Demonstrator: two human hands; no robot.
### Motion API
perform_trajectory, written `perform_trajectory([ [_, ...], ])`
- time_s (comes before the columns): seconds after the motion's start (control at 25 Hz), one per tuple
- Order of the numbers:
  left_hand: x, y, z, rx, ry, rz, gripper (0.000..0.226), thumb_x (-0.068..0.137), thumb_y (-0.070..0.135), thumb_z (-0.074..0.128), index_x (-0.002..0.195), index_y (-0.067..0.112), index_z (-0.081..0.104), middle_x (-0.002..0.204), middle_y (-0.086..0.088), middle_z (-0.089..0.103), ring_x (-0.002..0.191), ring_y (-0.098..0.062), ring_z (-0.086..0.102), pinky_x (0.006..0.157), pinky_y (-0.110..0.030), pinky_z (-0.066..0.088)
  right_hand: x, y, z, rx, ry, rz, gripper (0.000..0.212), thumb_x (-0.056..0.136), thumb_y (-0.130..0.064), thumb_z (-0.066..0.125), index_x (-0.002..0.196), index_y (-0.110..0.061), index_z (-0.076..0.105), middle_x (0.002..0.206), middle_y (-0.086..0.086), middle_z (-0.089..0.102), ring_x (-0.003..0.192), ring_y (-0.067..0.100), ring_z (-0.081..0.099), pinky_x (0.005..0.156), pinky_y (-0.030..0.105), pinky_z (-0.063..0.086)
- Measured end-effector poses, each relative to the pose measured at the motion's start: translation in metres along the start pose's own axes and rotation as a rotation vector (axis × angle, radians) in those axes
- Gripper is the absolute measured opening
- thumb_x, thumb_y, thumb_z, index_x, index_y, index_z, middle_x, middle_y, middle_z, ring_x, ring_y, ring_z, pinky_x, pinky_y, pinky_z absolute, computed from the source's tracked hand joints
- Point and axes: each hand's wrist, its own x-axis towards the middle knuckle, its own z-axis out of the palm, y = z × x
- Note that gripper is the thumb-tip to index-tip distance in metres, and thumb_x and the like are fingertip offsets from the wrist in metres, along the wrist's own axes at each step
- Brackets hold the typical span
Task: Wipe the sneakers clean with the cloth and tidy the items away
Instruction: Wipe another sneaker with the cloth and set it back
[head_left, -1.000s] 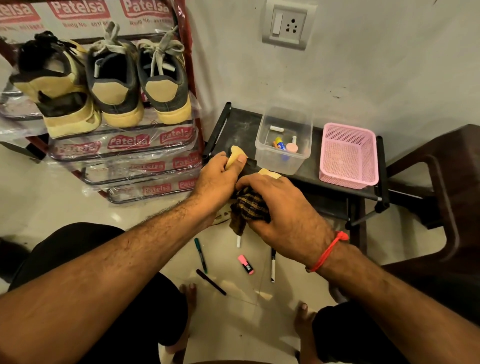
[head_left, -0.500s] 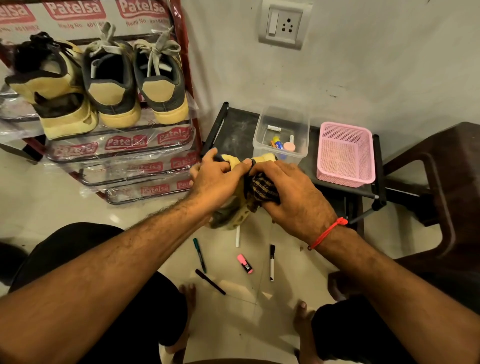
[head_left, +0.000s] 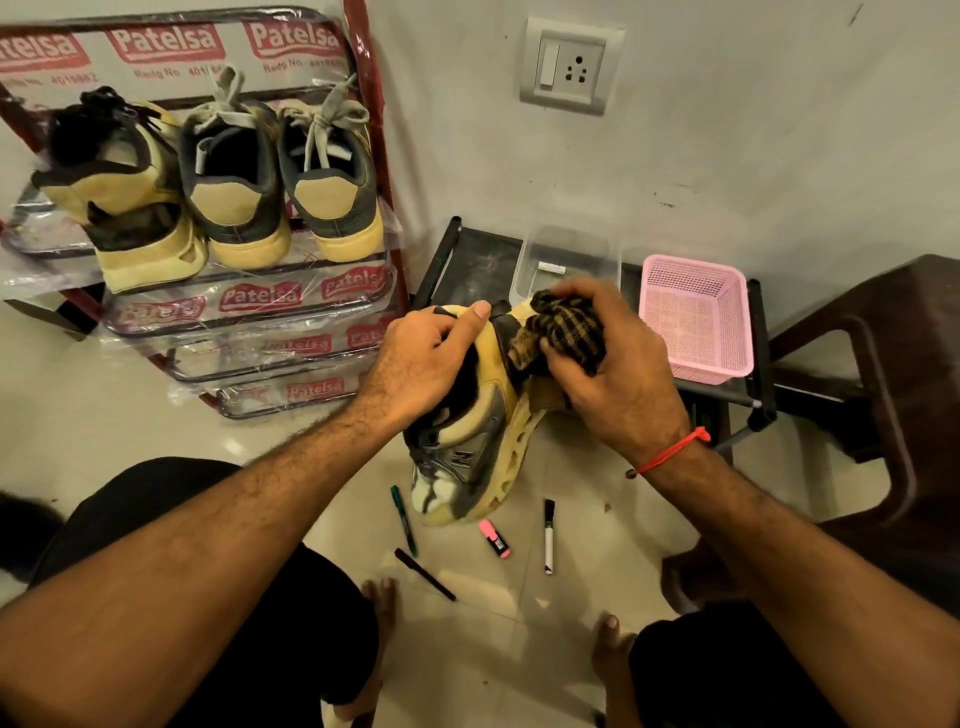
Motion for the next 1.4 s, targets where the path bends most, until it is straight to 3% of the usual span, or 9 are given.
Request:
perform_trajectory([
  [0.12,-0.005,0.003,0.009,-0.028,0.082,0.043,0.064,0.102,0.045,0.053,0.050,0.008,0.045,0.051,0.002,0.038,0.044,-0.009,0.037,0.047,-0.019,0.027,0.002,-0.005,-0.002,-0.009,0.105,-0.057,0.050,0.086,-0.011,0.071,0.131,-0.014,0.050,0.122,0.001,0.058,0.114,0.013,0.056,0.099,0.028,0.050],
  [0.24,-0.004,0.005,0.011,-0.040,0.156,0.026,0.066,0.103,0.045,0.052,0.055,-0.001,0.052,0.052,-0.007,0.043,0.045,-0.011,0.036,0.046,-0.025,0.027,-0.003,-0.010,0.009,-0.137,-0.027,-0.199,0.053,0.082,-0.009,0.068,0.132,-0.014,0.050,0.123,0.008,0.058,0.117,0.023,0.054,0.100,0.046,0.048],
  [0.44,0.012,0.000,-0.016,-0.259,0.326,-0.230,0.061,0.101,0.051,0.051,0.060,0.006,0.053,0.055,-0.005,0.043,0.052,-0.022,0.040,0.052,-0.033,0.032,-0.029,-0.015,0.039,-0.138,-0.256,-0.304,0.047,0.087,-0.034,0.050,0.131,-0.021,0.046,0.124,0.006,0.059,0.118,0.020,0.053,0.100,0.044,0.049],
  [0.56,0.002,0.003,-0.007,-0.191,0.208,-0.198,0.060,0.102,0.050,0.051,0.053,0.015,0.049,0.049,0.001,0.041,0.046,-0.017,0.038,0.049,-0.030,0.030,-0.018,-0.009,0.030,-0.113,-0.149,-0.315,0.045,0.087,-0.030,0.053,0.130,-0.019,0.047,0.124,0.009,0.060,0.118,0.023,0.054,0.101,0.043,0.049],
  [0.68,-0.001,0.008,0.001,-0.197,0.119,-0.154,0.066,0.100,0.055,0.051,0.061,0.002,0.054,0.055,-0.006,0.044,0.050,-0.020,0.041,0.050,-0.031,0.032,-0.001,-0.007,0.017,-0.087,-0.021,-0.273,0.045,0.085,-0.019,0.064,0.127,-0.012,0.053,0.121,0.009,0.060,0.115,0.022,0.056,0.099,0.041,0.050],
  [0.92,-0.009,0.017,0.012,-0.161,0.027,-0.039,0.061,0.094,0.054,0.061,0.076,-0.003,0.062,0.064,-0.005,0.050,0.054,-0.014,0.045,0.052,-0.032,0.034,0.019,0.000,0.001,0.160,0.238,0.029,0.036,0.091,-0.015,0.067,0.124,-0.016,0.052,0.119,-0.001,0.058,0.111,0.009,0.057,0.096,0.028,0.051],
  [1.16,0.003,0.009,0.002,-0.133,0.222,-0.094,0.062,0.099,0.050,0.056,0.072,-0.006,0.056,0.062,-0.012,0.048,0.056,-0.019,0.044,0.054,-0.035,0.035,0.004,-0.003,0.015,-0.180,-0.172,-0.115,0.055,0.090,-0.032,0.065,0.140,-0.024,0.042,0.134,0.003,0.043,0.121,0.018,0.044,0.103,0.033,0.046],
  [1.28,0.007,0.001,-0.006,-0.276,0.256,-0.239,0.068,0.092,0.065,0.054,0.075,-0.001,0.060,0.066,-0.019,0.058,0.061,-0.025,0.053,0.060,-0.044,0.049,-0.011,-0.009,0.022,-0.242,-0.380,-0.170,0.054,0.088,-0.034,0.068,0.137,-0.026,0.046,0.132,0.002,0.045,0.116,0.019,0.051,0.091,0.035,0.056],
  [1.4,0.008,0.003,-0.011,-0.257,0.250,-0.300,0.055,0.097,0.055,0.055,0.060,0.015,0.052,0.054,-0.002,0.049,0.054,-0.016,0.047,0.055,-0.034,0.039,-0.025,-0.009,0.029,-0.360,-0.466,-0.340,0.051,0.086,-0.043,0.064,0.132,-0.028,0.048,0.129,0.007,0.049,0.113,0.023,0.055,0.079,0.036,0.060],
])
